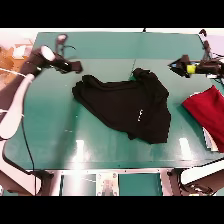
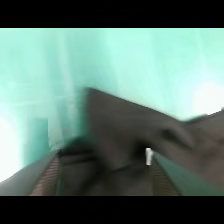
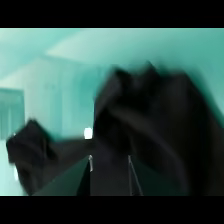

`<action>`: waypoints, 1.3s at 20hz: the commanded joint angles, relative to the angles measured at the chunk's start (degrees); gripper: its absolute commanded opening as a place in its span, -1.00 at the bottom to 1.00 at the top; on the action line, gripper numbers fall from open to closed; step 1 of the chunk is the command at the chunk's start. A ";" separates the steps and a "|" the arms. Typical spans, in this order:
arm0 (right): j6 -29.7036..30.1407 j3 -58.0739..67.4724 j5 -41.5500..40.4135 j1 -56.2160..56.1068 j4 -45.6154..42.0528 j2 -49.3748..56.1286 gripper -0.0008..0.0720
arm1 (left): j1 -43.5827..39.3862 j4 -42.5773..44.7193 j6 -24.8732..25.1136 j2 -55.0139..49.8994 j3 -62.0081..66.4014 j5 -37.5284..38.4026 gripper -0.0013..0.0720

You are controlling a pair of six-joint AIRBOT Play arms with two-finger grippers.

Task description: Fold the shirts.

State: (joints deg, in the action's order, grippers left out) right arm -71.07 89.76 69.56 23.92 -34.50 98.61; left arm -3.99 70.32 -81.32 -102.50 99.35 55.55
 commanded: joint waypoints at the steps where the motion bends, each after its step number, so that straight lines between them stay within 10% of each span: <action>1: -0.26 -7.87 8.00 6.49 -5.73 -6.21 -0.29 | 10.21 -1.84 -0.72 -0.72 4.00 19.23 0.66; 4: 0.61 -22.82 3.85 9.46 -6.71 -16.83 -0.34 | 16.00 -6.95 2.01 -0.72 -3.39 25.51 0.66; 12: 1.27 -46.84 -0.13 10.12 -7.17 -34.95 -0.47 | 9.05 -20.37 10.93 -4.11 -13.31 12.41 0.65; 14: 1.25 -47.47 0.31 10.12 -7.19 -36.26 -0.48 | 7.58 -20.17 11.82 -5.01 -13.27 12.15 -0.36; 15: 1.25 -47.47 0.72 10.12 -7.17 -36.65 -0.48 | 7.26 -20.11 12.39 -5.01 -13.29 11.32 -0.56; 21: -0.15 -47.50 4.02 10.23 -12.33 -38.95 -0.48 | 7.43 -19.58 12.41 -5.07 -13.20 9.84 -0.84; 23: -1.84 -47.50 4.46 11.08 -14.86 -40.28 -0.43 | 7.43 -18.75 12.44 -5.01 -11.39 12.83 -0.50; 24: -2.29 -47.50 4.98 11.69 -15.19 -40.59 -0.35 | 7.67 -17.51 12.37 -5.01 -9.44 14.93 0.28; 26: -4.35 -48.02 5.70 12.94 -17.79 -40.70 -0.31 | 9.42 -16.31 11.50 -4.98 -5.42 19.67 0.38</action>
State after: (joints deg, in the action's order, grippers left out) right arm -72.73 42.17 74.00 35.55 -48.29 58.72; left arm 4.10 51.99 -69.10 -107.48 90.13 69.76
